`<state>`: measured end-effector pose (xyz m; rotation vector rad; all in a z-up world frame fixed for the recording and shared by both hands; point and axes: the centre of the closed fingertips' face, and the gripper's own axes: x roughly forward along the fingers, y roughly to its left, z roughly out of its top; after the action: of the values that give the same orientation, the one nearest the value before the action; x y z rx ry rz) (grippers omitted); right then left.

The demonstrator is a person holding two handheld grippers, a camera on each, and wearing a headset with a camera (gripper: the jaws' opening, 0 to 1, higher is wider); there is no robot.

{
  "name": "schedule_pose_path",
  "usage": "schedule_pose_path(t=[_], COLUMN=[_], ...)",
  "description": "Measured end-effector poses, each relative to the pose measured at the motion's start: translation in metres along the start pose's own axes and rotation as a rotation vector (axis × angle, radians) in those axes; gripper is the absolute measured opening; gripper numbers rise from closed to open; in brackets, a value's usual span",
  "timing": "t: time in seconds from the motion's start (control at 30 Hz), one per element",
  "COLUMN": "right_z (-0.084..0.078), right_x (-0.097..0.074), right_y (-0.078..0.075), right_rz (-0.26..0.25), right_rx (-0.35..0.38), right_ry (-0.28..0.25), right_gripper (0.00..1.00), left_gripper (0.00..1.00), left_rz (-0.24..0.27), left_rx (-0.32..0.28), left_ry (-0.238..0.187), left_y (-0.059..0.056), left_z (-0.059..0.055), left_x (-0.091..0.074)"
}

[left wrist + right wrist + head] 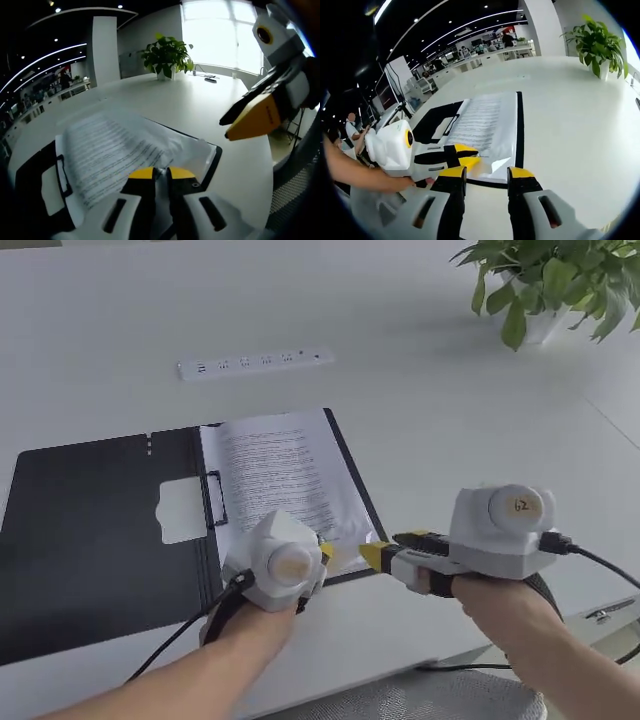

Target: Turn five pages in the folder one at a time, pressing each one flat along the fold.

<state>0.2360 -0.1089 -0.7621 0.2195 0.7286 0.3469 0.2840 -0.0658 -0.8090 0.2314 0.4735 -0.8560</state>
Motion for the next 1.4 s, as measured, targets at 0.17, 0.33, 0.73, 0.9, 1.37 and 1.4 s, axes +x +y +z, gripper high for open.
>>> schedule_pose_path(t=[0.17, 0.33, 0.73, 0.9, 1.37, 1.4], right_z=[-0.005, -0.011, -0.013, -0.016, -0.018, -0.017], right_x=[0.012, 0.021, 0.032, 0.033, 0.032, 0.032], right_y=[-0.006, -0.008, -0.013, -0.016, -0.021, -0.021], right_rz=[-0.021, -0.034, -0.067, -0.077, -0.100, -0.098], right_rx=[0.030, 0.051, 0.102, 0.114, 0.139, 0.141], right_ry=[0.029, 0.051, 0.052, 0.056, 0.037, 0.035], right_gripper=[0.25, 0.24, 0.18, 0.13, 0.00, 0.00], left_gripper=[0.07, 0.07, 0.07, 0.07, 0.07, 0.07], left_rz=[0.005, 0.006, 0.006, 0.004, 0.005, 0.005], left_rx=[0.000, -0.009, -0.014, -0.013, -0.018, -0.023], left_ry=[-0.001, -0.002, -0.003, -0.003, -0.003, -0.002], left_y=[0.000, 0.001, 0.001, 0.000, 0.000, 0.000], left_z=[0.000, 0.000, 0.000, 0.000, 0.000, 0.000], left_x=[0.000, -0.001, -0.001, -0.002, -0.002, -0.002])
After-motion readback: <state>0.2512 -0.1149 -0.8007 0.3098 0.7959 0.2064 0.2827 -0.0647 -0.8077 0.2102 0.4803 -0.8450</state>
